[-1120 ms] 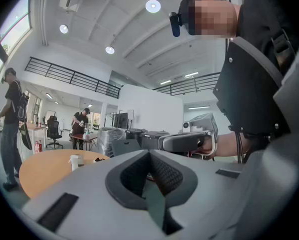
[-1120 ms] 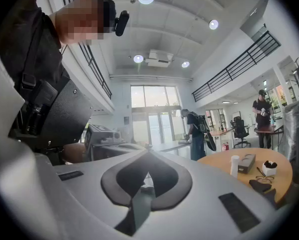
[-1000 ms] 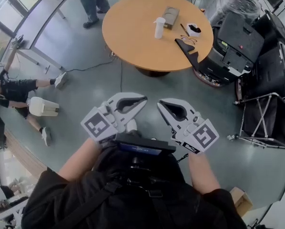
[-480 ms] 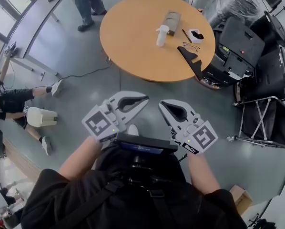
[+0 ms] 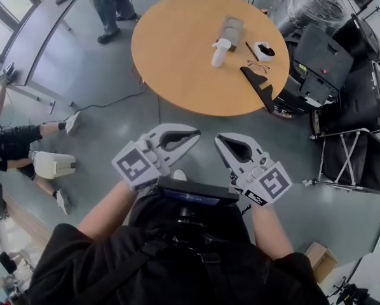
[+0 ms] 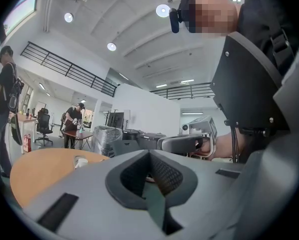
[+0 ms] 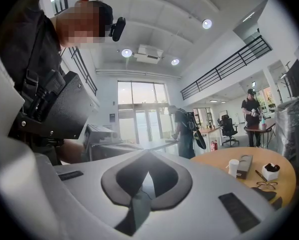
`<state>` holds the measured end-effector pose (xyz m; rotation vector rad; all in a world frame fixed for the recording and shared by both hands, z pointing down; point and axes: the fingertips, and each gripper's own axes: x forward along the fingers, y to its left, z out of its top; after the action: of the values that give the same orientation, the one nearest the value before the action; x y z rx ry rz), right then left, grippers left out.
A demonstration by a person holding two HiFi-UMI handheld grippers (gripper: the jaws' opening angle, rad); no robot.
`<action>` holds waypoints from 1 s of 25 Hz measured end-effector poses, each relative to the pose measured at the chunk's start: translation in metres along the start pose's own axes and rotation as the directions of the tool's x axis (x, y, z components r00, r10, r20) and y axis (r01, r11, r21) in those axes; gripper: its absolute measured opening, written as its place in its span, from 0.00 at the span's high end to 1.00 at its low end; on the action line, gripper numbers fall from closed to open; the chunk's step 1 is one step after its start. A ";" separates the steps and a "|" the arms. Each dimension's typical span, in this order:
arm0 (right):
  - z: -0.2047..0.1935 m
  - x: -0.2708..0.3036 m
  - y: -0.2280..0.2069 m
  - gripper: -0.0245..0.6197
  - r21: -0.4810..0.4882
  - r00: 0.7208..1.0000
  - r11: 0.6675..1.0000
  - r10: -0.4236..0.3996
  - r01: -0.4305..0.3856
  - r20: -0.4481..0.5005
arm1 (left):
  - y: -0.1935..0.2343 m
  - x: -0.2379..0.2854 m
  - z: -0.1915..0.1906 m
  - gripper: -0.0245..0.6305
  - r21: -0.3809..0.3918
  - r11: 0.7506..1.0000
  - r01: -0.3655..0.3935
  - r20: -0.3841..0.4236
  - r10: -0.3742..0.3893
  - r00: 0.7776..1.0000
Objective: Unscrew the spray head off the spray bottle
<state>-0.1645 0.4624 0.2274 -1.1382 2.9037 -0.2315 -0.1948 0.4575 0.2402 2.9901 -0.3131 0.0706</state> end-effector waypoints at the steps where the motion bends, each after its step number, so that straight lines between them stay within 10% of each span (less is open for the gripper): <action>1: 0.000 0.006 -0.002 0.97 -0.001 1.000 1.000 -0.003 0.003 -0.001 | 0.007 -0.001 0.000 0.93 -0.001 1.000 -0.001 -0.001 0.001 1.000; 25: 0.014 0.011 -0.164 0.97 -0.003 0.992 0.992 0.126 -0.126 0.003 | 0.103 0.131 0.006 0.93 -0.012 0.990 -0.141 -0.013 0.141 0.990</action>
<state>-0.0614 0.3346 0.2370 -0.9496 2.9594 -0.2234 -0.0878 0.3305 0.2558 2.9494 -0.5209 0.1000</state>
